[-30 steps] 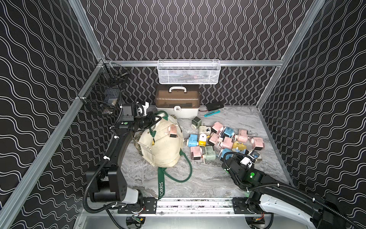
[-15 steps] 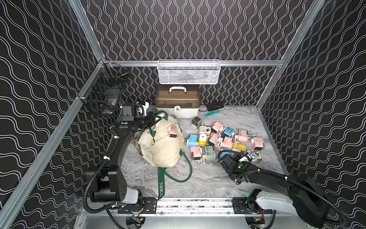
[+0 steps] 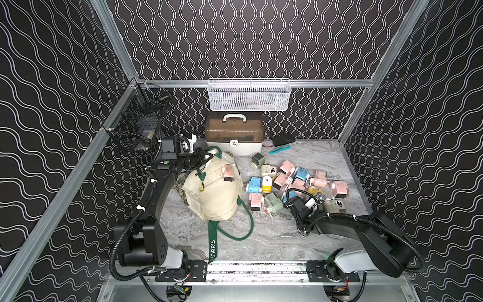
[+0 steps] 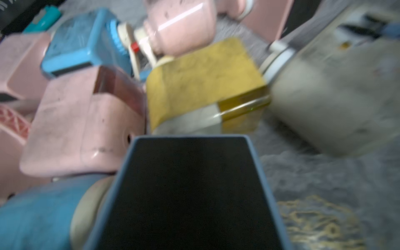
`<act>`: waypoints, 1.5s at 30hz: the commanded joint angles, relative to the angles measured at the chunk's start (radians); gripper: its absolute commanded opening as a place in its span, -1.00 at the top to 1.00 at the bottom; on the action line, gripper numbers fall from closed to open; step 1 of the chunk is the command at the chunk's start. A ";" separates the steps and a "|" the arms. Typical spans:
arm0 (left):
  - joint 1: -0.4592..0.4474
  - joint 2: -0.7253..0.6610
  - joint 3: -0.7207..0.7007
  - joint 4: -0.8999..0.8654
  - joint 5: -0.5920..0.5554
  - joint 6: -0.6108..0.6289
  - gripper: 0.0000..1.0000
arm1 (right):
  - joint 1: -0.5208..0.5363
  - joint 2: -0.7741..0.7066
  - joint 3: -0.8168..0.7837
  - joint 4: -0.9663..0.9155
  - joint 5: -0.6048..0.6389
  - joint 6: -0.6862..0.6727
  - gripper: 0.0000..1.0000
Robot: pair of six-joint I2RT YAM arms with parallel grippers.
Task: Take out the pencil sharpeners from the tote bags
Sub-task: Place the pencil sharpener at the center of the board, then pick up the pencil sharpener from the canvas bag.
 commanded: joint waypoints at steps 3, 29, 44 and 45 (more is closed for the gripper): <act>0.001 0.001 0.002 0.020 0.012 0.011 1.00 | 0.001 -0.048 0.010 0.007 -0.058 -0.080 -0.79; 0.004 -0.002 -0.001 0.028 0.013 0.005 1.00 | 0.459 -0.257 0.332 -0.177 -0.152 -0.500 -0.78; 0.004 -0.005 -0.003 0.034 0.017 0.002 1.00 | 0.619 0.337 0.811 -0.126 -0.274 -0.648 -0.60; 0.004 -0.005 -0.003 0.035 0.019 0.000 1.00 | 0.616 0.373 0.832 -0.101 -0.272 -0.658 -0.59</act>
